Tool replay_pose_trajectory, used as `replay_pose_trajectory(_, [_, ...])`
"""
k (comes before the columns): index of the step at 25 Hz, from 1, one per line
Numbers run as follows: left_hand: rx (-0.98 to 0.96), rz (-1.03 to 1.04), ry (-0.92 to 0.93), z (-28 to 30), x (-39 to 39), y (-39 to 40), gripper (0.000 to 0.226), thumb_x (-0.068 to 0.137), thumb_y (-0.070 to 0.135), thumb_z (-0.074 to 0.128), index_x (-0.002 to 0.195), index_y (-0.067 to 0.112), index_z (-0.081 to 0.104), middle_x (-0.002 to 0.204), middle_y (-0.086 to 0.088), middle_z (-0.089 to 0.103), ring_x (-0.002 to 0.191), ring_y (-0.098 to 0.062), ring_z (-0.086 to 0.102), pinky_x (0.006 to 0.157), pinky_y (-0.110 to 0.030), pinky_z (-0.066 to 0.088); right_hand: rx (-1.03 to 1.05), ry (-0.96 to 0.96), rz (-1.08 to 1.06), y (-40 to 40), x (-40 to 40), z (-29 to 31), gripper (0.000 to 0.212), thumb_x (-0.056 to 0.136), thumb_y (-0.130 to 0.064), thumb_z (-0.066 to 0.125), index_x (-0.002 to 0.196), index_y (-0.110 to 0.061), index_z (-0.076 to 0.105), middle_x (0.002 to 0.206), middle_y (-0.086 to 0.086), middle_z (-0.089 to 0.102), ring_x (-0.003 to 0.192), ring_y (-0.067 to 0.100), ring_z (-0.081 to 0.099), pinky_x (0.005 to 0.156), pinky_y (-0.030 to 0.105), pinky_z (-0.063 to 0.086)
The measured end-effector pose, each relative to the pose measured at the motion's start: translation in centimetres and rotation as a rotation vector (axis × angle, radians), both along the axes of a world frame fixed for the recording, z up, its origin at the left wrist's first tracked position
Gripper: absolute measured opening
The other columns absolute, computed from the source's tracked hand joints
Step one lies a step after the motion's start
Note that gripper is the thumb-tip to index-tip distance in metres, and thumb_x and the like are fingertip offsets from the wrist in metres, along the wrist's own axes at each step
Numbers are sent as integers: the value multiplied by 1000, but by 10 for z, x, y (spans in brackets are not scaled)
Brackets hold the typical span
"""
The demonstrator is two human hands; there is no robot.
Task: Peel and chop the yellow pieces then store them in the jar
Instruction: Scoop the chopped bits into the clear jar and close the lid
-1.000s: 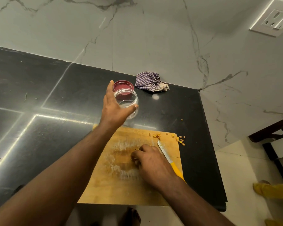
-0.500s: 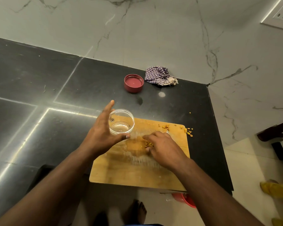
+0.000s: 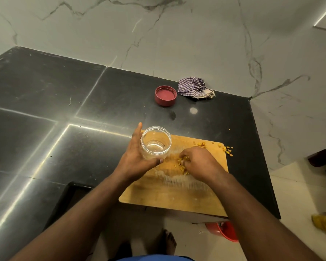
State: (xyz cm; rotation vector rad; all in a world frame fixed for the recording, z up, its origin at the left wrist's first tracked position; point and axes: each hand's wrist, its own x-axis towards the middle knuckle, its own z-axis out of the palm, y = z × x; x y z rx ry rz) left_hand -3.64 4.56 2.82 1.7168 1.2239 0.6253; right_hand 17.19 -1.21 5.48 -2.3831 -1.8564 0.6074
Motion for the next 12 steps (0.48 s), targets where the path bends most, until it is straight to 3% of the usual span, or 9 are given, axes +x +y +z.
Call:
replay_pose_trajectory(3, [-10, 16, 46, -2, 4, 0, 127, 69, 35, 89, 156, 37, -4, 164, 3, 18, 147, -23, 28, 113, -49, 34, -6, -66, 64, -1, -15, -2, 27, 93, -26, 61, 119, -27, 68, 116, -1, 59, 102, 19, 57, 85, 31, 52])
replay_pose_trajectory(7, [39, 31, 27, -8, 5, -1, 108, 67, 40, 88, 150, 35, 20, 149, 9, 37, 133, -13, 41, 105, -42, 43, -15, -24, 1, 1, -12, -4, 23, 90, -17, 63, 109, -24, 72, 106, -3, 65, 91, 14, 60, 80, 29, 55])
replay_pose_trajectory(9, [55, 30, 6, -9, 4, -3, 101, 67, 41, 88, 145, 38, 25, 143, 12, 41, 127, -10, 43, 100, -35, 42, -15, 135, -132, 1, -2, -2, 20, 85, -15, 69, 102, -25, 75, 99, -6, 69, 82, 11, 64, 76, 31, 59])
replay_pose_trajectory(12, [84, 36, -6, -10, 4, -4, 96, 66, 42, 87, 143, 39, 28, 140, 13, 43, 125, -9, 45, 99, -33, 42, 35, 662, -392, 3, 5, 19, 15, 83, -2, 72, 91, -15, 74, 88, 6, 72, 73, 18, 68, 70, 35, 61])
